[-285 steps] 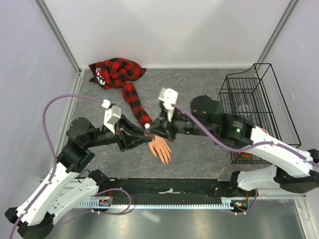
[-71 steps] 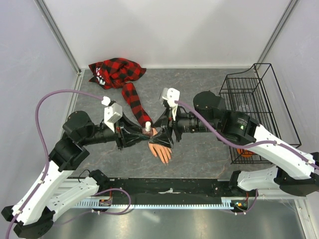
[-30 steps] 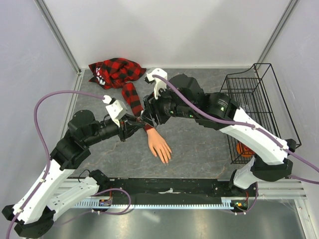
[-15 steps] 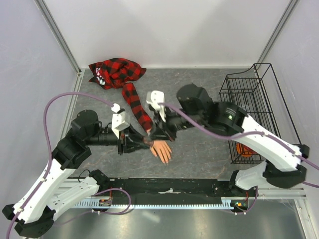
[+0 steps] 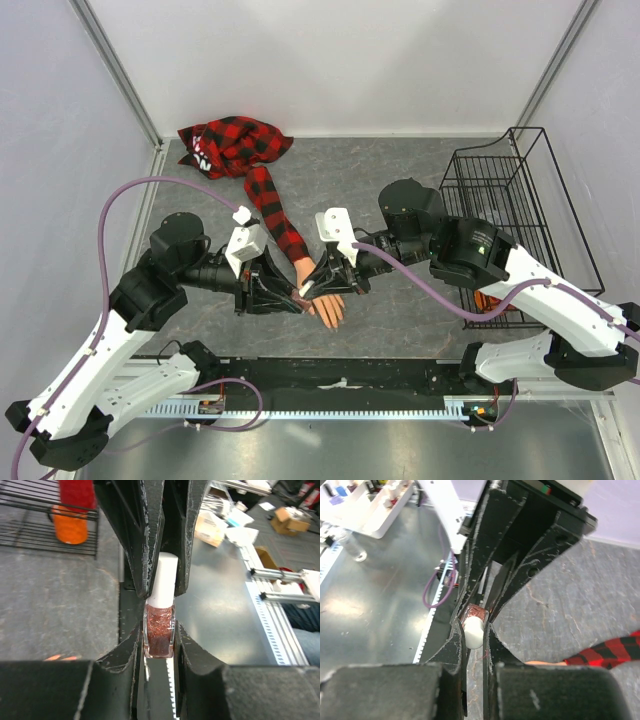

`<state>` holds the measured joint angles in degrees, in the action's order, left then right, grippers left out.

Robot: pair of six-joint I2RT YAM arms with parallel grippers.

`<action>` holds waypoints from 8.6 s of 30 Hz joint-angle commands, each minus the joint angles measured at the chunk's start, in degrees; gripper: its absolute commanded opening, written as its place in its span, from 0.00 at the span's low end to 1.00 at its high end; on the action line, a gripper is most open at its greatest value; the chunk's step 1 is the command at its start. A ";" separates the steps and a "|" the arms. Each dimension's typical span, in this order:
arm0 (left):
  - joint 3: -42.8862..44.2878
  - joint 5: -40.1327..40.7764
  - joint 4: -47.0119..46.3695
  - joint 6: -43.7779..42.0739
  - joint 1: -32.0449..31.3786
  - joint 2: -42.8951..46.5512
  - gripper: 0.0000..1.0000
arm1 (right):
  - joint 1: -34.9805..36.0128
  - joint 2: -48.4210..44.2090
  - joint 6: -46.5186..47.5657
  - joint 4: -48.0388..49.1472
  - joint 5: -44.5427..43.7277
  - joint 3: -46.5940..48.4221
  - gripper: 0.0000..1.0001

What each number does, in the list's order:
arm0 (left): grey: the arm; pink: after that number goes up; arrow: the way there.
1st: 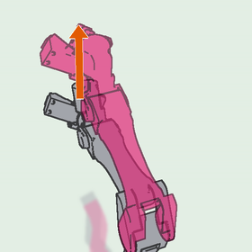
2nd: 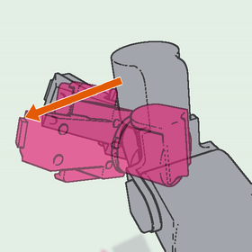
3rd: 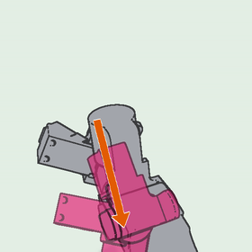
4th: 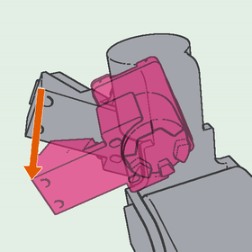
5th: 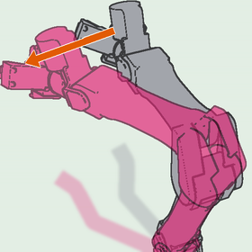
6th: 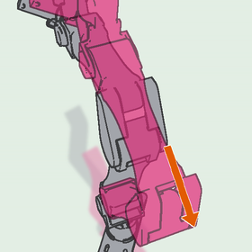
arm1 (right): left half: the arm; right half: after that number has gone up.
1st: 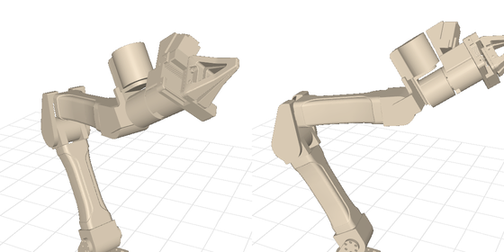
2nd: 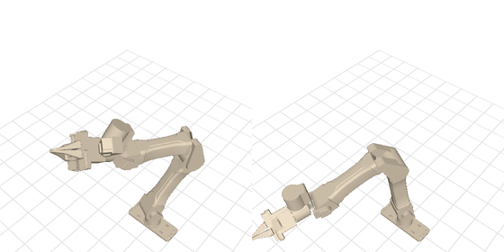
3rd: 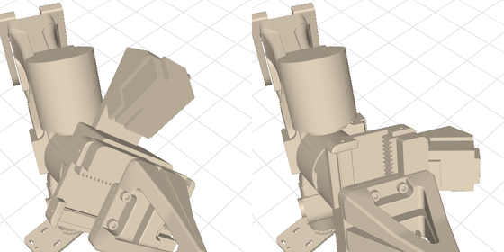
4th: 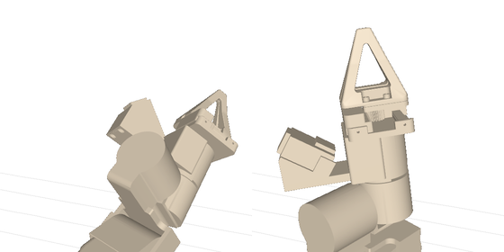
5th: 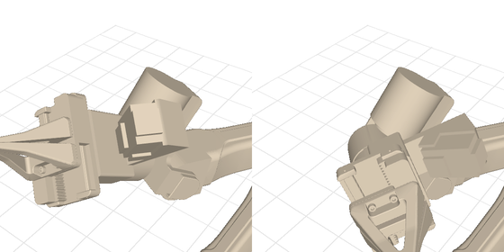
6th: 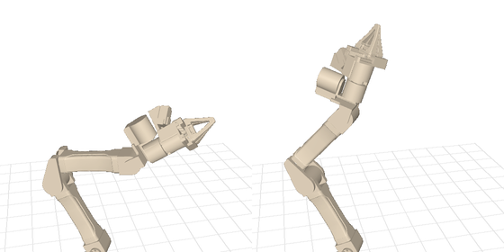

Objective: Paint the nails

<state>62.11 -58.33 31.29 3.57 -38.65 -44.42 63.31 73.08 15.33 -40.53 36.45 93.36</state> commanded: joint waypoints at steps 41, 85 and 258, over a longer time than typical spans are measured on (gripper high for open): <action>1.88 14.91 0.26 -6.83 0.51 1.18 0.02 | 0.41 3.47 -15.16 -6.05 -20.01 11.58 0.00; 1.53 16.58 -0.17 -6.47 0.51 1.36 0.02 | 0.15 0.75 -16.56 -5.26 -23.35 10.44 0.00; -46.81 70.28 -106.96 -11.22 -11.97 -30.99 0.02 | -14.62 2.07 -33.09 53.54 -29.68 -64.80 0.00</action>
<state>14.92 10.46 -70.89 -4.84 -50.28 -75.13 48.73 75.11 -18.22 11.99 6.74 27.07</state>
